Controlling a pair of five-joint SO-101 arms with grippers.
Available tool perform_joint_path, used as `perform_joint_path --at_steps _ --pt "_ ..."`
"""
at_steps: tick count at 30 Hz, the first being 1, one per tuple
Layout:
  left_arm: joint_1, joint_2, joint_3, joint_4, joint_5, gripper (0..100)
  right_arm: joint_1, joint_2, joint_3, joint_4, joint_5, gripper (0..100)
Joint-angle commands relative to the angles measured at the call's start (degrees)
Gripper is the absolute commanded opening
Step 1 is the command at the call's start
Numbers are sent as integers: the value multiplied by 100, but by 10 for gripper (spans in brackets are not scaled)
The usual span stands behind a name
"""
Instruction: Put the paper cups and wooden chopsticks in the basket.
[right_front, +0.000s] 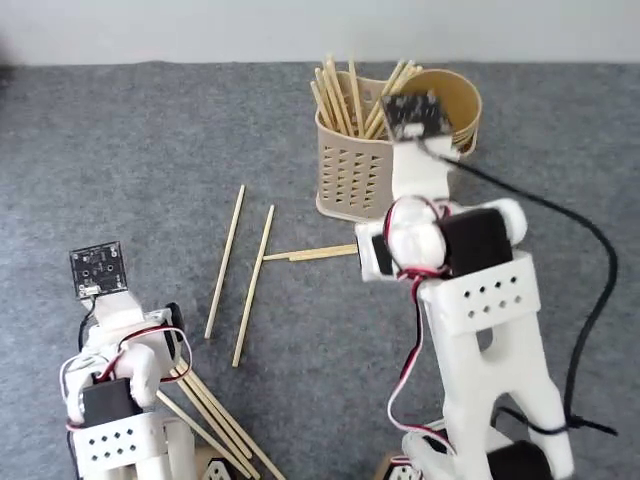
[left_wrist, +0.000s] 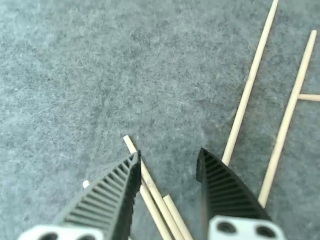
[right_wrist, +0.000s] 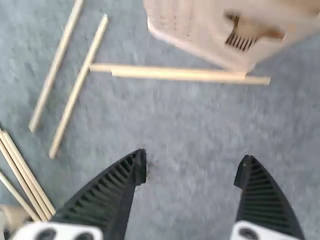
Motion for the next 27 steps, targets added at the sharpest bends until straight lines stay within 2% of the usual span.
perform_joint_path --at_steps 1,9,14,21,27 --pt "0 -18 -400 237 -220 177 -92 -620 677 189 -53 296" --pt "-35 -9 -409 343 -334 177 -101 -1895 2637 -646 -44 296" --pt "-360 70 -708 615 -563 177 -92 -2563 3789 -1279 -35 296" --pt "-325 1864 -1868 1169 -624 177 -101 -2782 4782 -2053 -79 296" --pt "-325 3367 -2176 1046 -923 181 -92 -2835 5231 -2123 -88 296"
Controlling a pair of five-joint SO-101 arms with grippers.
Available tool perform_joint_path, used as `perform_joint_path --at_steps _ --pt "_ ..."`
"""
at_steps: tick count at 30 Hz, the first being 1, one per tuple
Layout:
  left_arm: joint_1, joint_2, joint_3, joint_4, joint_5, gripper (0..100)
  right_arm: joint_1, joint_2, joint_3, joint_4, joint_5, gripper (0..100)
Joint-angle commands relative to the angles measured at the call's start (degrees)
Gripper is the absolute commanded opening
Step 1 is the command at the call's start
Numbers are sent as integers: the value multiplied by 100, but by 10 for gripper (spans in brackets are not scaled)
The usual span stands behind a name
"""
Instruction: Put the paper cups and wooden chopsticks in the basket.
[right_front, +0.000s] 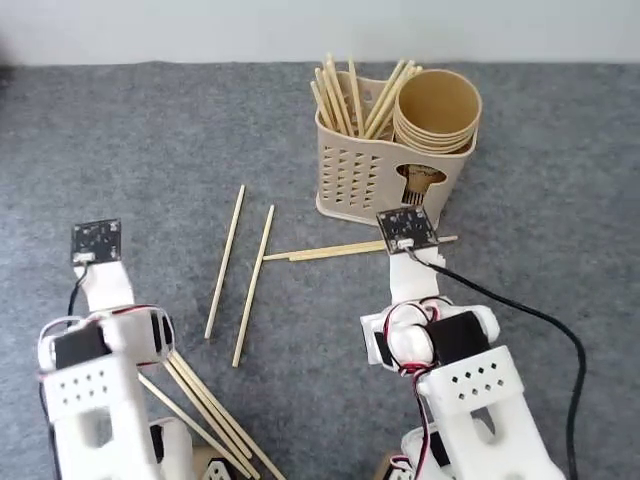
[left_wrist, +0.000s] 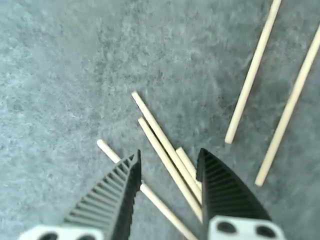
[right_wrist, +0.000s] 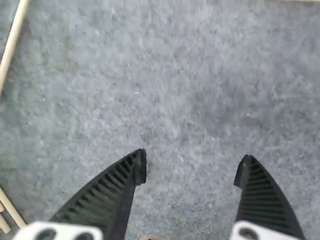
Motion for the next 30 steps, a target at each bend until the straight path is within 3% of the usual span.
perform_joint_path --at_steps 1,9,14,19,24,27,30 --pt "0 721 -356 -158 -141 181 -31 -119 141 -110 -70 296" --pt "-9 1758 -338 -343 -141 266 330 -119 290 -198 -62 296" --pt "-9 2444 -154 -932 -141 271 875 -119 316 -523 -26 296" --pt "-35 3191 4 -1591 -149 269 963 -119 316 -523 -18 296" --pt "-44 3411 -101 -1600 -132 268 963 -119 316 -523 -18 296" --pt "-44 3411 -101 -1600 -132 227 936 -119 316 -523 -18 296" --pt "-9 3411 -101 -1600 -149 123 927 -119 299 -532 -18 296"
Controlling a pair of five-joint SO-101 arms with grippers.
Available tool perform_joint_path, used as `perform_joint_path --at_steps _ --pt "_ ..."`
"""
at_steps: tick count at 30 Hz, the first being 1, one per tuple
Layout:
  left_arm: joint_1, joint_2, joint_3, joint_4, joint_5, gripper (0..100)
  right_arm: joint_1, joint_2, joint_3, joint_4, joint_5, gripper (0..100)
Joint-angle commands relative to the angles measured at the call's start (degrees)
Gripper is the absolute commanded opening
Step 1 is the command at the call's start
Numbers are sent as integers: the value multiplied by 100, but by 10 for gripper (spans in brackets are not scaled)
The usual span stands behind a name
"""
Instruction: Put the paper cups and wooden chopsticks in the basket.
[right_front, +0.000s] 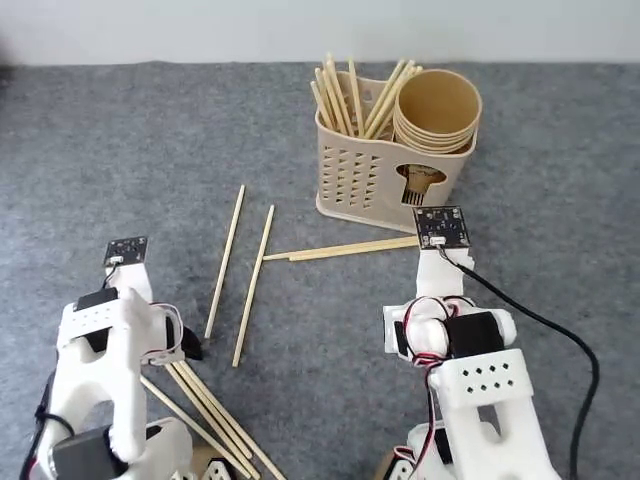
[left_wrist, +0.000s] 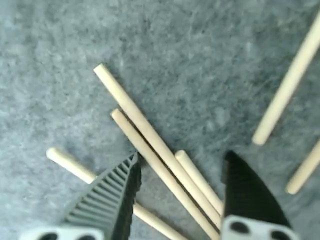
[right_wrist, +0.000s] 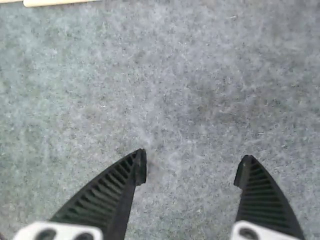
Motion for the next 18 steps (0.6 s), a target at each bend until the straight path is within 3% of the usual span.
perform_joint_path --at_steps 1,3,9,18 --pt "-44 62 -119 -88 -79 81 40 -101 -26 -92 0 296" --pt "-35 62 -136 -114 -79 10 40 -101 -26 -92 -9 296" --pt "18 62 -154 -123 -70 13 40 -101 -35 -92 -18 296" --pt "800 62 -514 -88 229 13 31 -101 -35 -92 -26 296"
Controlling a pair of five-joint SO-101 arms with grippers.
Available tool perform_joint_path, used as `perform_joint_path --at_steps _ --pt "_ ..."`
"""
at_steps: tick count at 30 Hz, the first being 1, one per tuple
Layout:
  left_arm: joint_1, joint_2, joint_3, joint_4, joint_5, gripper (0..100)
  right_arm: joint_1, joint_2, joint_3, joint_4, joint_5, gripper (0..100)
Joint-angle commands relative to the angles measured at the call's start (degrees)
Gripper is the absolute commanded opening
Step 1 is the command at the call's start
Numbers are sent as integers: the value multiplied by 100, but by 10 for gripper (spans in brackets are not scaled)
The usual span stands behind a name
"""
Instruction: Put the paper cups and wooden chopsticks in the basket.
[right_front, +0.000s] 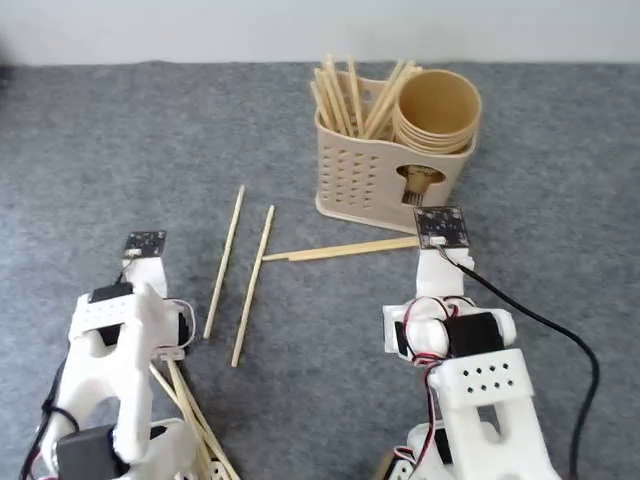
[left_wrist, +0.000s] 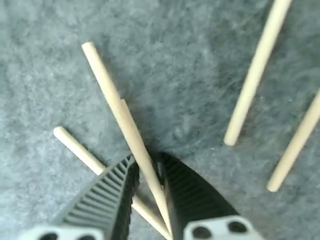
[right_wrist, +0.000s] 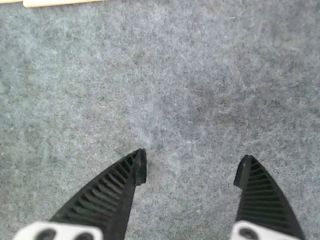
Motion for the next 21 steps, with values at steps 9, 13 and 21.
perform_joint_path --at_steps 9,13,21 --pt "1011 0 -1253 -79 985 13 31 -101 -35 -92 -35 296" --pt "1354 0 -1719 -79 1363 13 31 -101 -35 -92 -35 296" --pt "1662 0 -2782 -70 1837 12 31 -101 -35 -92 -44 296"
